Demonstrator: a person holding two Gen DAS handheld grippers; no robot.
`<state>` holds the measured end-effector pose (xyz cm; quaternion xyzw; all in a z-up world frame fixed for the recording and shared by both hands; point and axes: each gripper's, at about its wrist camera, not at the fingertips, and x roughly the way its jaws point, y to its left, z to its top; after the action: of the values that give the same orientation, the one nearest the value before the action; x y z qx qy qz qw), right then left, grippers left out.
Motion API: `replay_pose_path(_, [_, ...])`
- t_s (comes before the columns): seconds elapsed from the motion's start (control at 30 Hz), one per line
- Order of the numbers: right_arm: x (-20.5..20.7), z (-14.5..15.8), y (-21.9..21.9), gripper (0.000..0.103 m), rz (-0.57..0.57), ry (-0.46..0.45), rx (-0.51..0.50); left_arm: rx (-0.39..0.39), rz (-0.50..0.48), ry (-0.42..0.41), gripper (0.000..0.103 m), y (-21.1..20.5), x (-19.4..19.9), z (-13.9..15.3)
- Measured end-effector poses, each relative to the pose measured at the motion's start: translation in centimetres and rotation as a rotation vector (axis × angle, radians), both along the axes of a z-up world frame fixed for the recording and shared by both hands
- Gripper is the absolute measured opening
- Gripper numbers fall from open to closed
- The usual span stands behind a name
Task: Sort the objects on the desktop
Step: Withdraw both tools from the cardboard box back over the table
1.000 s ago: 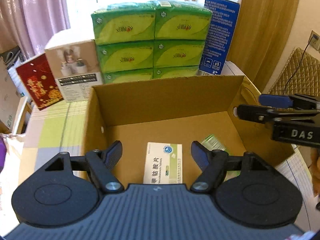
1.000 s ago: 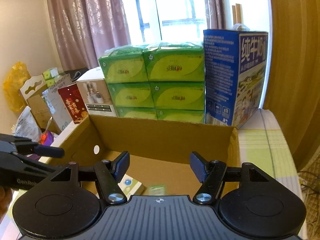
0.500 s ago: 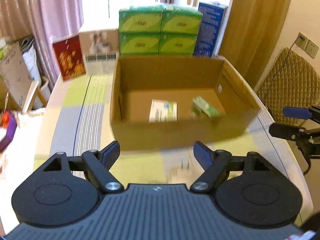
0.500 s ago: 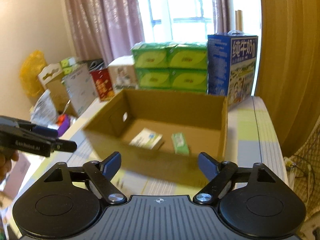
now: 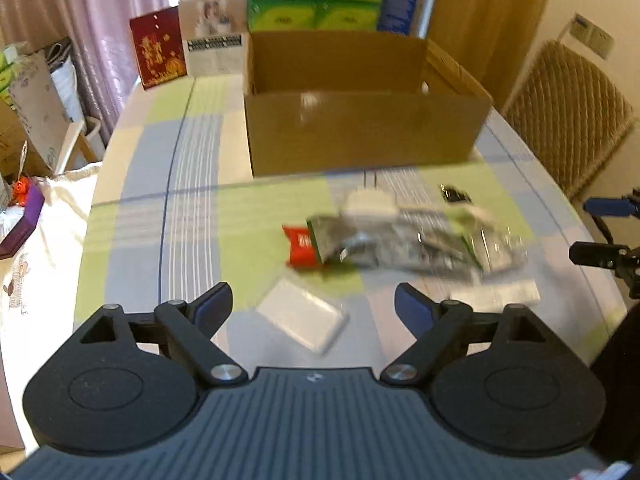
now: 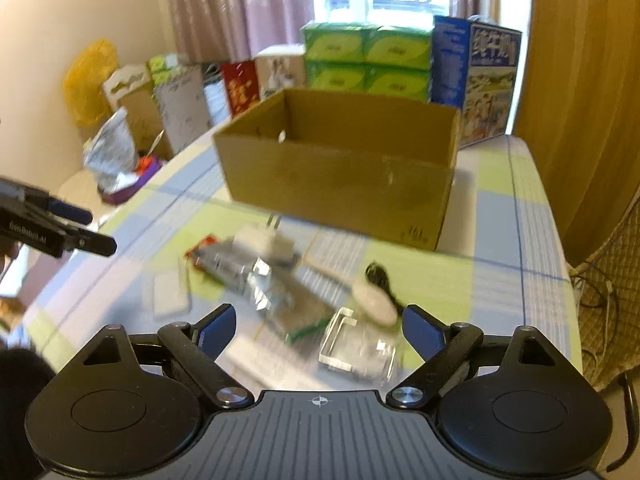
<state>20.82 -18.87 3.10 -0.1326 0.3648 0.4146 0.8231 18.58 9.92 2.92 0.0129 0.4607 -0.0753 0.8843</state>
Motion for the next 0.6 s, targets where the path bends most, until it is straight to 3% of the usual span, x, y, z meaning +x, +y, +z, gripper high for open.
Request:
replay_pose_path(0.23, [-2.3, -1.5, 0.2, 0.087, 0.134, -0.004, -0.074, 0.026, -0.081, 0.016, 0.096, 0.3, -1.8, -1.9])
replay_pose_path(0.6, [-2.9, -4.2, 2.0, 0.087, 0.277, -0.037, -0.214, 0.084, -0.156, 0.063, 0.096, 0.1, -1.9, -4.8])
